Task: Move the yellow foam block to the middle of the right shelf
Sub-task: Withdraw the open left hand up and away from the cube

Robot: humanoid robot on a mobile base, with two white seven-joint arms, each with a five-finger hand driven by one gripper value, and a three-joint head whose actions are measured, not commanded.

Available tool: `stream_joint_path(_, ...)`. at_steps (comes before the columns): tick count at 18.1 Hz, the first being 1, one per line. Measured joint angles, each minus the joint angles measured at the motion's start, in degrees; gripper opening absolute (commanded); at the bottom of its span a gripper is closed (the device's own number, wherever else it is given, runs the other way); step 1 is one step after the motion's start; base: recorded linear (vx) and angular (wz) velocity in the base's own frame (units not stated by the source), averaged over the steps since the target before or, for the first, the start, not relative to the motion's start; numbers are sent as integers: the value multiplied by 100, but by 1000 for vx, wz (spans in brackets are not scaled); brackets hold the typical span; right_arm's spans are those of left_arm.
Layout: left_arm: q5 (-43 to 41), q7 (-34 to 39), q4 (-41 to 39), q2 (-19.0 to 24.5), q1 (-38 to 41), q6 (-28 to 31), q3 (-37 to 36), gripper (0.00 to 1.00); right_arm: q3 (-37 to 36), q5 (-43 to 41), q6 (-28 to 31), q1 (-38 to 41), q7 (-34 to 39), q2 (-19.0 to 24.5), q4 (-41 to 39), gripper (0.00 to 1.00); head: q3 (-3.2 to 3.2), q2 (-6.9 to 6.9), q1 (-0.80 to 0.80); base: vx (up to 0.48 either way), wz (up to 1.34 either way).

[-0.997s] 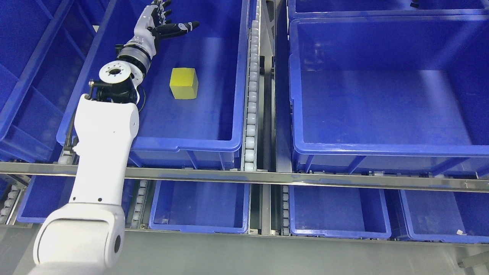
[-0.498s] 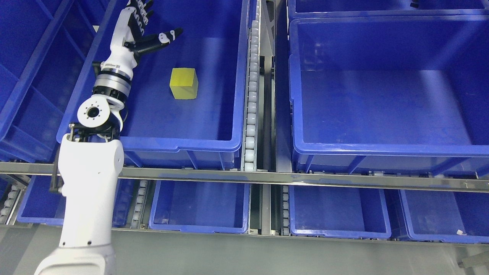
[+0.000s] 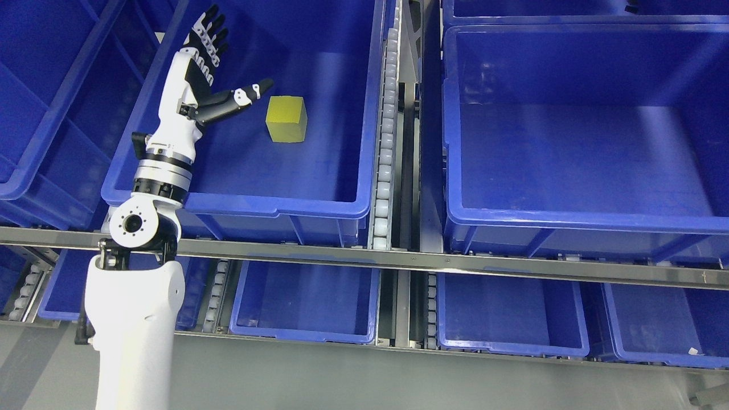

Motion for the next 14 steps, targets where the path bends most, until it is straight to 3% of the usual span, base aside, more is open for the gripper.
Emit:
stream_joint_path(5, 4, 248, -358, -71, -376, 280, -78, 100, 0, 0, 0, 0, 0, 0, 0, 100, 0, 1, 0, 0, 0)
stream_joint_path(14, 6, 293, -655, -125, -544, 1331, -160, 100, 0, 0, 0, 0, 0, 0, 0, 100, 0, 1, 0, -30, 6)
